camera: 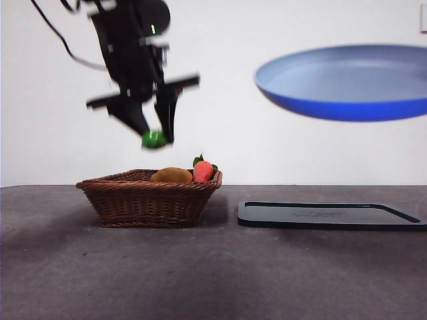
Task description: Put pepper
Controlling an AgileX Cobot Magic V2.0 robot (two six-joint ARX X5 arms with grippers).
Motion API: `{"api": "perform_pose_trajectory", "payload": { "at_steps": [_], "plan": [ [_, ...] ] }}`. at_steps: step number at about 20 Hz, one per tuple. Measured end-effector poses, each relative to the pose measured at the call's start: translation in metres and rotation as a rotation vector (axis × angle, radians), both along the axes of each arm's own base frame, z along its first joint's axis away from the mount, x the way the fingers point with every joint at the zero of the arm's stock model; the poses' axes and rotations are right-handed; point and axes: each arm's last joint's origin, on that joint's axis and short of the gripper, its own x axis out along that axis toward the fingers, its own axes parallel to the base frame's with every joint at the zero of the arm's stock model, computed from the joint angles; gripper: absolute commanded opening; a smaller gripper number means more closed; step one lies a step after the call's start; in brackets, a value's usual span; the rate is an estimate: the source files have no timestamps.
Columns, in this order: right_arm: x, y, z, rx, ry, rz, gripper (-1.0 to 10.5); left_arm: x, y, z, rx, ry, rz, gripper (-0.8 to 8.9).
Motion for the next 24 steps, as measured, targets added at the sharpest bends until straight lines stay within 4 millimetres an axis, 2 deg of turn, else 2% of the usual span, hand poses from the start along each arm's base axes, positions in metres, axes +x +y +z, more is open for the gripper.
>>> {"api": "perform_pose_trajectory", "payload": {
  "at_steps": [4,7,11,14,16,18,20,24],
  "plan": [
    [0.036,0.0,-0.024,0.028,0.082,-0.04,0.1,-0.038,-0.014,0.048,-0.096,-0.082,-0.131,1.35],
    [0.06,0.0,-0.047,0.053,0.168,-0.081,0.1,-0.066,-0.04,0.06,-0.123,-0.097,-0.276,1.35],
    [0.078,0.001,-0.075,0.092,0.298,-0.117,0.1,-0.094,-0.089,0.045,-0.085,-0.081,-0.471,1.35],
    [0.081,0.002,-0.078,0.112,0.305,-0.134,0.1,-0.112,-0.127,0.029,-0.06,-0.108,-0.596,1.35],
    [0.082,0.002,-0.078,0.119,0.308,-0.139,0.1,-0.112,-0.144,0.009,-0.04,-0.099,-0.64,1.35],
    [0.081,0.002,-0.078,0.12,0.313,-0.142,0.1,-0.105,-0.155,-0.015,0.01,-0.07,-0.645,1.35],
    [0.081,0.002,-0.078,0.121,0.314,-0.144,0.1,-0.101,-0.16,-0.032,0.053,-0.063,-0.647,1.35],
    [0.081,0.003,-0.078,0.141,0.319,-0.136,0.1,-0.097,-0.165,-0.032,0.047,-0.125,-0.661,1.35]
  ]
}}
